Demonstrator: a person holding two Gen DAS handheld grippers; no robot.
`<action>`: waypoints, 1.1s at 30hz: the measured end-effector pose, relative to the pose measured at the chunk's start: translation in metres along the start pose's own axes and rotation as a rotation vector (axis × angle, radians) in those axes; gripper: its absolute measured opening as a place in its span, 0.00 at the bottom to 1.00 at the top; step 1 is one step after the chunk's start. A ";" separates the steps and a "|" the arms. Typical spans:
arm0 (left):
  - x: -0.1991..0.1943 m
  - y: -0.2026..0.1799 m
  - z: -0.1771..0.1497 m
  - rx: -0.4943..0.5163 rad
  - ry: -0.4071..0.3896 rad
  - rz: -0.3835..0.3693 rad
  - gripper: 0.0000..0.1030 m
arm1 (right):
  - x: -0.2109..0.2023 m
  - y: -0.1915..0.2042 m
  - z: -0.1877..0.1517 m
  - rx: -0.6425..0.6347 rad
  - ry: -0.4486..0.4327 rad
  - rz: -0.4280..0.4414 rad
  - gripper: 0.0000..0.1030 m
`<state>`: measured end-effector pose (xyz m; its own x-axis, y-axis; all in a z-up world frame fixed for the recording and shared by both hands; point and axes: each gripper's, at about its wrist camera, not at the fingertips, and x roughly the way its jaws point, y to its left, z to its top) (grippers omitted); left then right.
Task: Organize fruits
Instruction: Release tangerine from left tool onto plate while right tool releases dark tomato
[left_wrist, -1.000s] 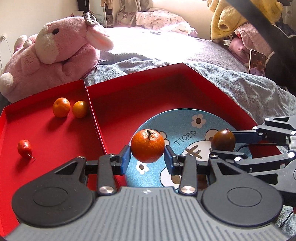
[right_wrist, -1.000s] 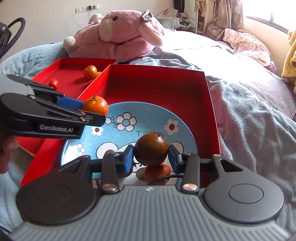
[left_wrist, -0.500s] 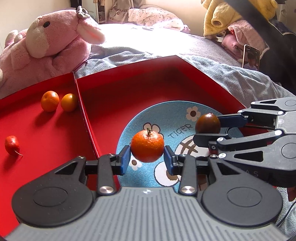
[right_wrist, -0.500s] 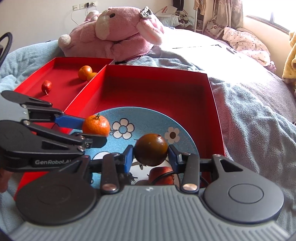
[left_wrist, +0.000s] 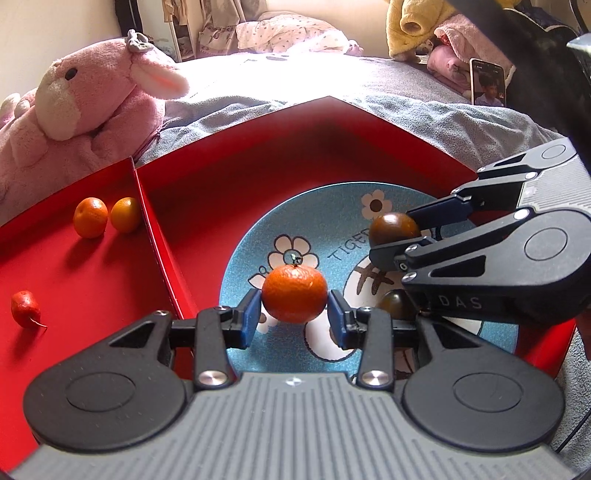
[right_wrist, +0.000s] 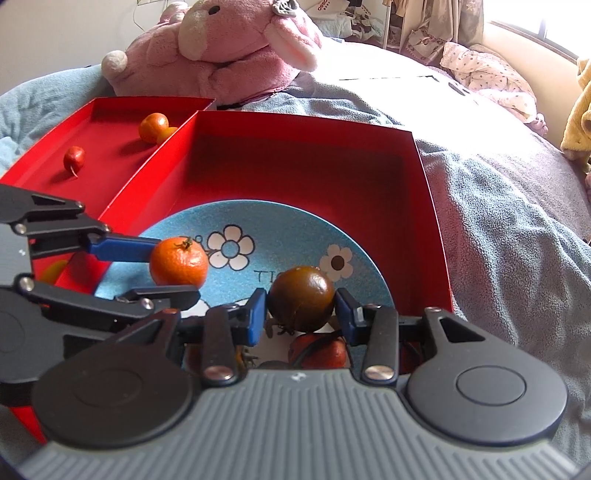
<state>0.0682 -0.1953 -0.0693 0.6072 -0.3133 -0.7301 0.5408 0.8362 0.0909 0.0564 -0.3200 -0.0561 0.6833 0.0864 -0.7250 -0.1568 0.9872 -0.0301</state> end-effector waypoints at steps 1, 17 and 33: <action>0.000 0.000 0.000 -0.004 -0.001 -0.001 0.44 | 0.000 0.000 0.000 -0.002 -0.002 -0.003 0.41; -0.014 0.002 -0.003 -0.009 -0.037 -0.005 0.69 | -0.016 -0.001 -0.002 -0.003 0.003 -0.020 0.42; -0.043 0.013 -0.005 -0.040 -0.098 -0.016 0.76 | -0.039 0.004 -0.002 -0.017 -0.036 -0.025 0.44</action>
<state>0.0466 -0.1688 -0.0399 0.6538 -0.3672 -0.6616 0.5282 0.8475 0.0517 0.0280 -0.3198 -0.0289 0.7124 0.0669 -0.6986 -0.1510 0.9867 -0.0596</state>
